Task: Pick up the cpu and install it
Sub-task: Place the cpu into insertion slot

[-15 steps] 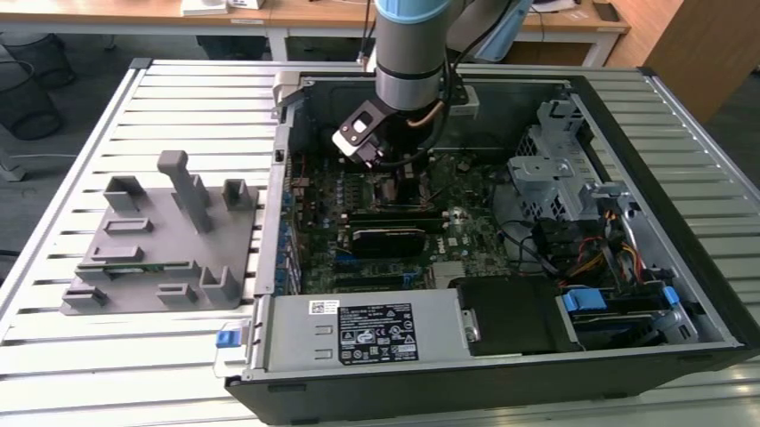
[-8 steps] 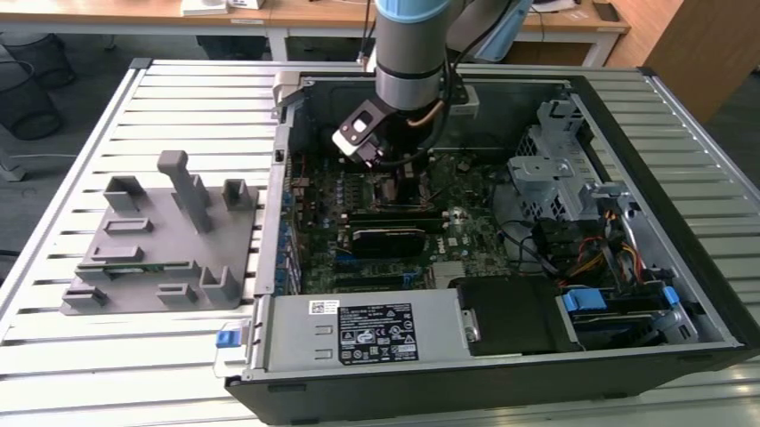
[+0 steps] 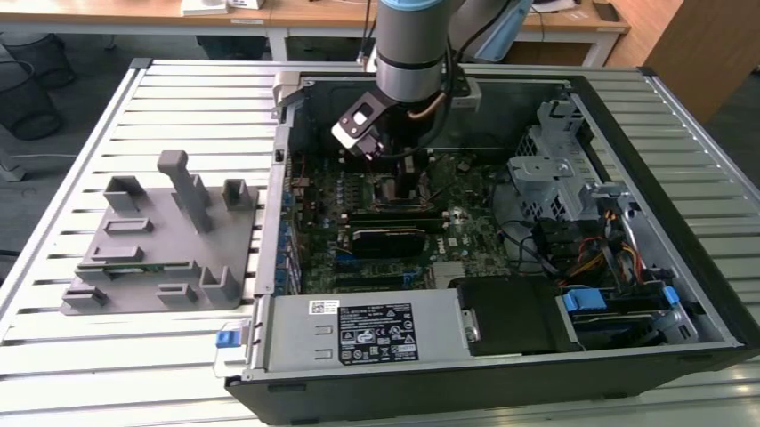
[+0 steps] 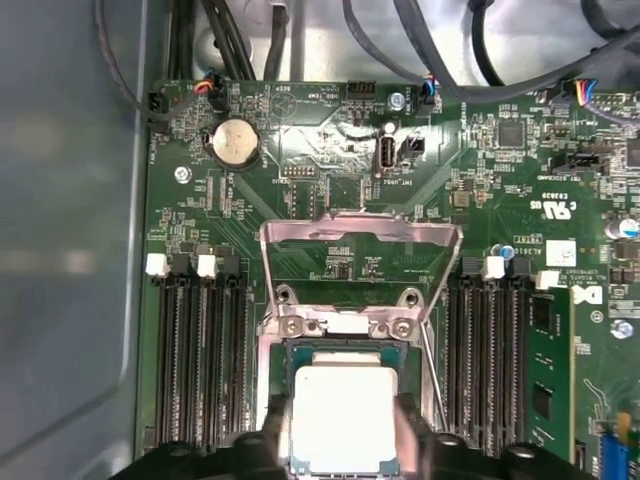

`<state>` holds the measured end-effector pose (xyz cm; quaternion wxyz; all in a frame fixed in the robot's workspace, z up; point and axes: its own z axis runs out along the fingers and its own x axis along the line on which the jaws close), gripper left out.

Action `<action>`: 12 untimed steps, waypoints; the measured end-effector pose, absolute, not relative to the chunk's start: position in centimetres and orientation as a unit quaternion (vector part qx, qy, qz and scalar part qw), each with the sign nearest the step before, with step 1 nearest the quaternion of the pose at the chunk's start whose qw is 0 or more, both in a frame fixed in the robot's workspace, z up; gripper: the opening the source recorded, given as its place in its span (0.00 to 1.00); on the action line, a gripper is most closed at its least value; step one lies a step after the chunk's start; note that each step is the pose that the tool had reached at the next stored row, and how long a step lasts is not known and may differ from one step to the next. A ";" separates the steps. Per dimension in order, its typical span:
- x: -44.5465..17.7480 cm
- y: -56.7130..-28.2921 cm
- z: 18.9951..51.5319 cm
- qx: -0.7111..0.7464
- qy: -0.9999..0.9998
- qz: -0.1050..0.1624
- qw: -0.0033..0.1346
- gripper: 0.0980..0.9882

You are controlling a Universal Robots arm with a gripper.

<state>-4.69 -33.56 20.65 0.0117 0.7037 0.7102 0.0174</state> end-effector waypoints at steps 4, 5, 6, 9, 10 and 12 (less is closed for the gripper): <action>-4.7 -33.6 21.2 0.704 0.710 0.016 0.010 0.35; -4.7 -33.6 21.3 0.704 0.710 0.016 0.010 0.29; -4.7 -33.6 21.4 0.704 0.710 0.015 0.009 0.22; -4.7 -33.6 21.6 0.704 0.710 0.014 0.009 0.09; -4.7 -33.6 21.6 0.704 0.710 0.014 0.008 0.09; -4.7 -33.6 21.8 0.704 0.710 0.014 0.008 0.02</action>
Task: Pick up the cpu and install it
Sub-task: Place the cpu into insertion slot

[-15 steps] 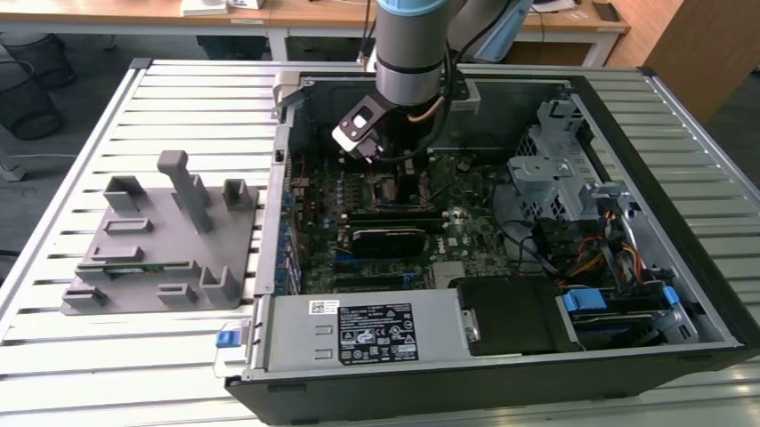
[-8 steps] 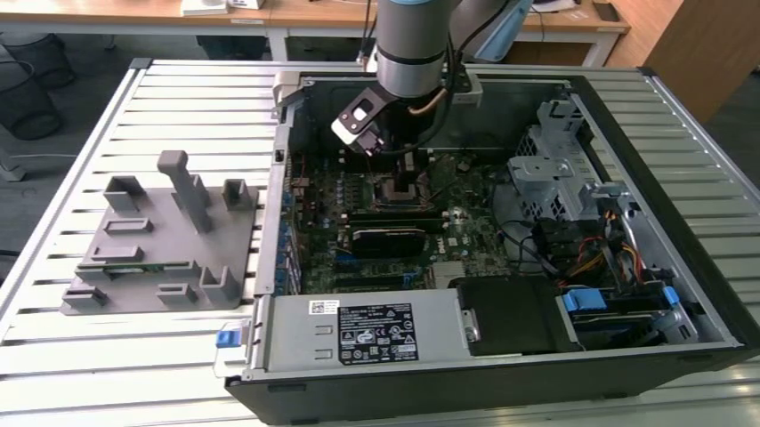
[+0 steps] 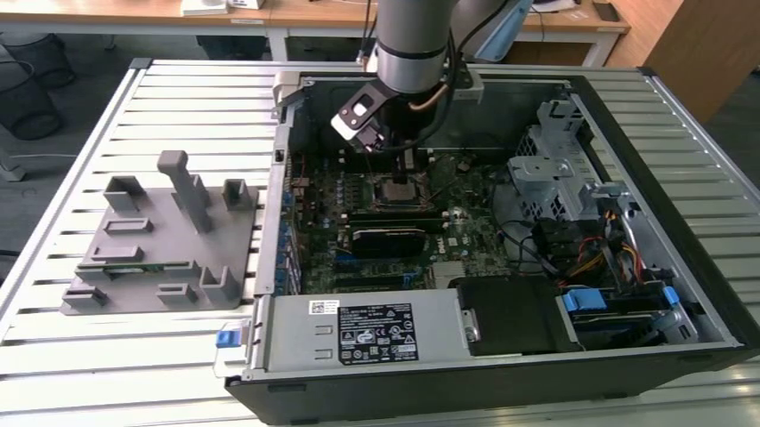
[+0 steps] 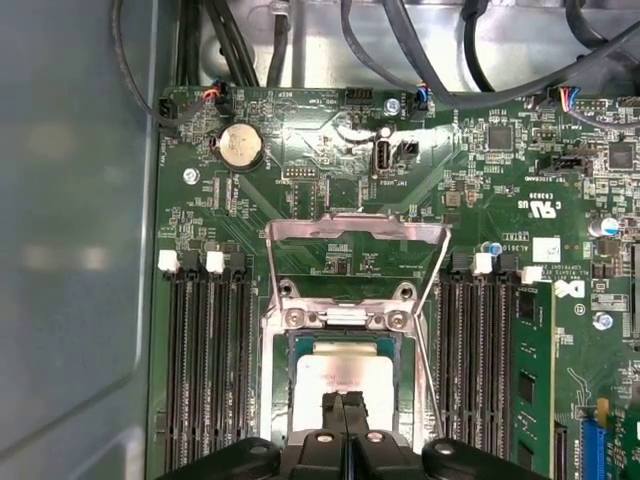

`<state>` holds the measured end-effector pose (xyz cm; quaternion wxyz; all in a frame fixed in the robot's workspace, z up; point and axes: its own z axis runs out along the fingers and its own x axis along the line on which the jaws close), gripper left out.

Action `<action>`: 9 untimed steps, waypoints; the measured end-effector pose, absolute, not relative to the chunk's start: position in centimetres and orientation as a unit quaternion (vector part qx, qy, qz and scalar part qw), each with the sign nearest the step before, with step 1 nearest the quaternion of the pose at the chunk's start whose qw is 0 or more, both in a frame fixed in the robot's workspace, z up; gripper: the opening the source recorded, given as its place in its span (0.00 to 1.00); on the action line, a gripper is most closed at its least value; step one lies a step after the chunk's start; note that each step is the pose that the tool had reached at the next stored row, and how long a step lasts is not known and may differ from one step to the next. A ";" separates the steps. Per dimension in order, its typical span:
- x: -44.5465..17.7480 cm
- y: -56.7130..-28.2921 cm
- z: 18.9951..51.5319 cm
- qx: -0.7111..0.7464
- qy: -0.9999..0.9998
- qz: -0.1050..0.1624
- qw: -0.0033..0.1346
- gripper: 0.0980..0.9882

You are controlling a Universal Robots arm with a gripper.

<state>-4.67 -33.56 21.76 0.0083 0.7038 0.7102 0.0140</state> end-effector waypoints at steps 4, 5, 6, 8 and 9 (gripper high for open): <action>-4.7 -33.6 22.0 0.704 0.710 0.014 0.008 0.01; -4.7 -33.6 22.1 0.704 0.710 0.013 0.008 0.01; -4.7 -33.6 22.2 0.704 0.710 0.013 0.008 0.01; -4.7 -33.6 22.4 0.704 0.710 0.013 0.007 0.01; -4.7 -33.6 22.5 0.704 0.710 0.013 0.007 0.01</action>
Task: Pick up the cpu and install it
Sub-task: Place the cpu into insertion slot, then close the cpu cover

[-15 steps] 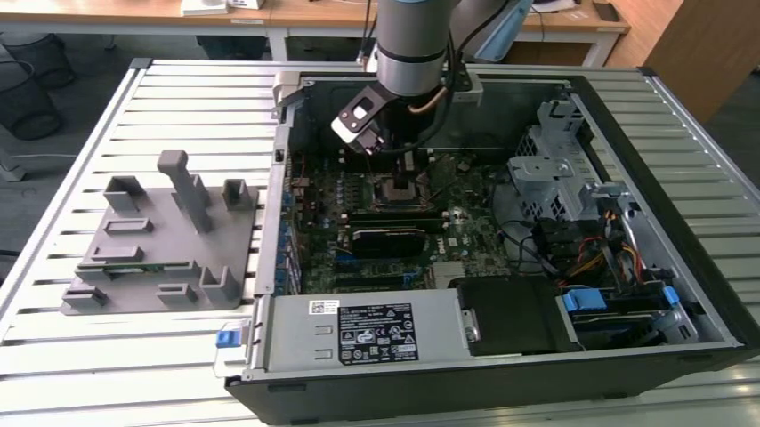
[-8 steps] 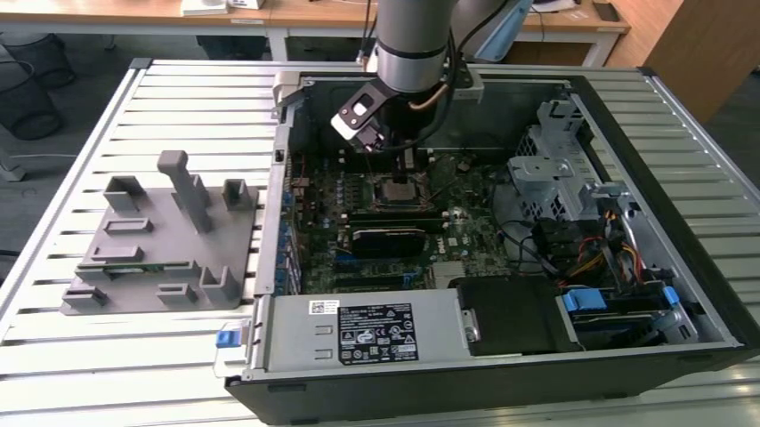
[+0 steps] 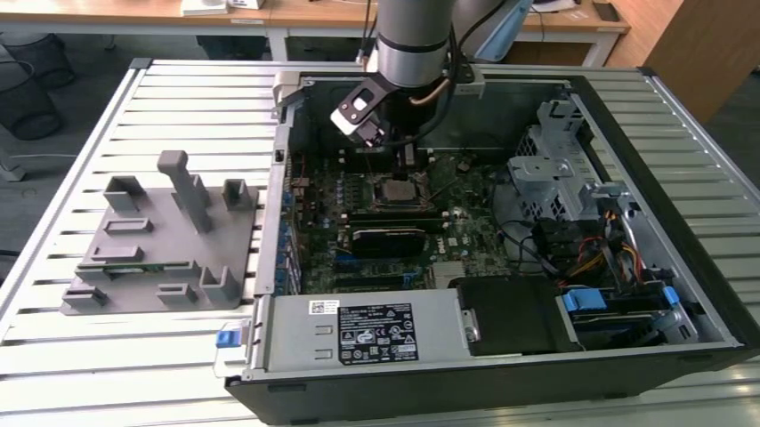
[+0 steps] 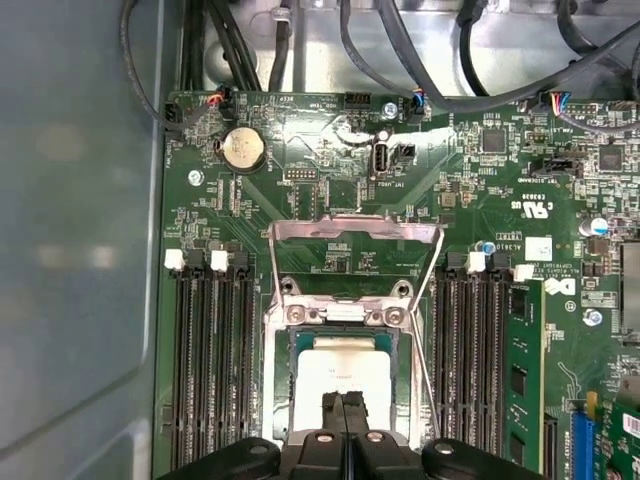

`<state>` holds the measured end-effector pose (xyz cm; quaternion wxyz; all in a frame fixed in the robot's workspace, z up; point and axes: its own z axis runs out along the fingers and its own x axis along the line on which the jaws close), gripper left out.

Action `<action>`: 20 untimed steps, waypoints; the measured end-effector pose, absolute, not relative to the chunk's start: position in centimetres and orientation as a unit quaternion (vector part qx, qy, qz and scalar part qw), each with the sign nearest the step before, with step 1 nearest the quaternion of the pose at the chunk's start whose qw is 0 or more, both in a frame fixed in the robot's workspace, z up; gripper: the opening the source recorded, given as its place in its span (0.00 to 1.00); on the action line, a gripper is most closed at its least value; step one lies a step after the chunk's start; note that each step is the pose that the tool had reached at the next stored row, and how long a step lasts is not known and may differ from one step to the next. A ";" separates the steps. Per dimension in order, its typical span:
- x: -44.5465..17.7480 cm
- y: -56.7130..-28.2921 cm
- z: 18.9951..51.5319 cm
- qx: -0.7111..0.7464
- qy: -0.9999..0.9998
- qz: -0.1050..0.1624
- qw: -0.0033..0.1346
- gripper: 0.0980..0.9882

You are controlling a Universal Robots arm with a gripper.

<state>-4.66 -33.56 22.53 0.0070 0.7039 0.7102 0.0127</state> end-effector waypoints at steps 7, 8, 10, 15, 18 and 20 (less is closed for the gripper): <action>-4.7 -33.6 23.5 0.704 0.710 0.012 0.006 0.01; -4.7 -33.6 23.6 0.704 0.710 0.012 0.006 0.01; -4.7 -33.6 24.1 0.704 0.710 0.011 0.006 0.01; -4.7 -33.6 24.7 0.704 0.710 0.010 0.005 0.01; -4.7 -33.6 24.8 0.704 0.710 0.009 0.004 0.01; -4.7 -33.7 24.8 0.704 0.710 0.009 0.004 0.01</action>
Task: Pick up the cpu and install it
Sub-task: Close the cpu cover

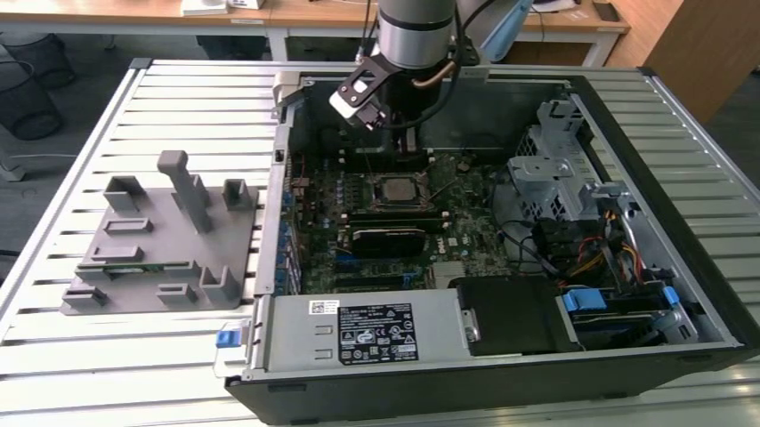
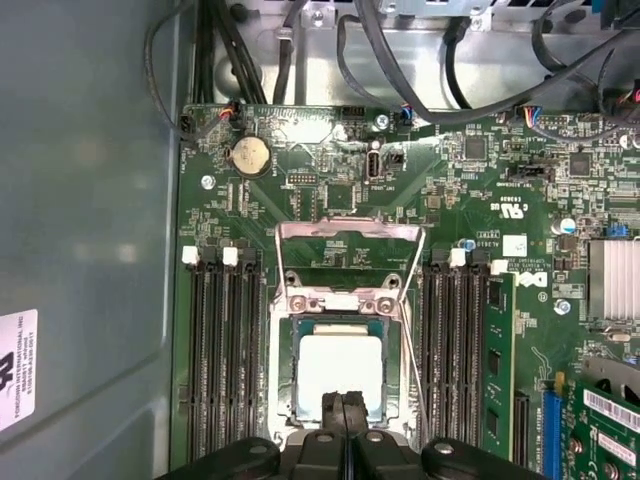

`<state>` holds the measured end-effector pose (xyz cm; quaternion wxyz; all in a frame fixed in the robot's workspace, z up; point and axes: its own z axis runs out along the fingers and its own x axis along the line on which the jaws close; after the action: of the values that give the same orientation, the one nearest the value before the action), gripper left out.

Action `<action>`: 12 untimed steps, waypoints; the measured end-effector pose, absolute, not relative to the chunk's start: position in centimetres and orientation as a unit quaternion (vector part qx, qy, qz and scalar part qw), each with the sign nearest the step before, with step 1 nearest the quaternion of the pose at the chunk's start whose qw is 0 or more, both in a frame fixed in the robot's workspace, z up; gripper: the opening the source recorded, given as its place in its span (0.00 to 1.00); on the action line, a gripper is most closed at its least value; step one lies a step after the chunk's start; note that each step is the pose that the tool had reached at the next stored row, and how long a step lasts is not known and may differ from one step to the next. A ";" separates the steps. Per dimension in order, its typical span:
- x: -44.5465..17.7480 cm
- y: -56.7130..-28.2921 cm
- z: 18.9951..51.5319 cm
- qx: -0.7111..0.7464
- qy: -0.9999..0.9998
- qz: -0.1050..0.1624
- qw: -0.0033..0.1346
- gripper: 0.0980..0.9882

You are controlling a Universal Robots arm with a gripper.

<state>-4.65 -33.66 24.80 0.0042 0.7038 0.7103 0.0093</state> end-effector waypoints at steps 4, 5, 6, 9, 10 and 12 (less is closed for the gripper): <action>-4.7 -34.0 24.8 0.704 0.710 0.009 0.004 0.01; -4.7 -34.0 24.8 0.704 0.710 0.009 0.004 0.01; -4.7 -34.0 24.9 0.704 0.710 0.009 0.004 0.01; -4.7 -34.0 25.5 0.704 0.710 0.009 0.004 0.01; -4.7 -34.0 25.8 0.704 0.710 0.009 0.004 0.01; -4.7 -34.0 26.3 0.704 0.710 0.009 0.004 0.01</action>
<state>-4.66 -33.98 26.31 0.0041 0.7039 0.7102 0.0092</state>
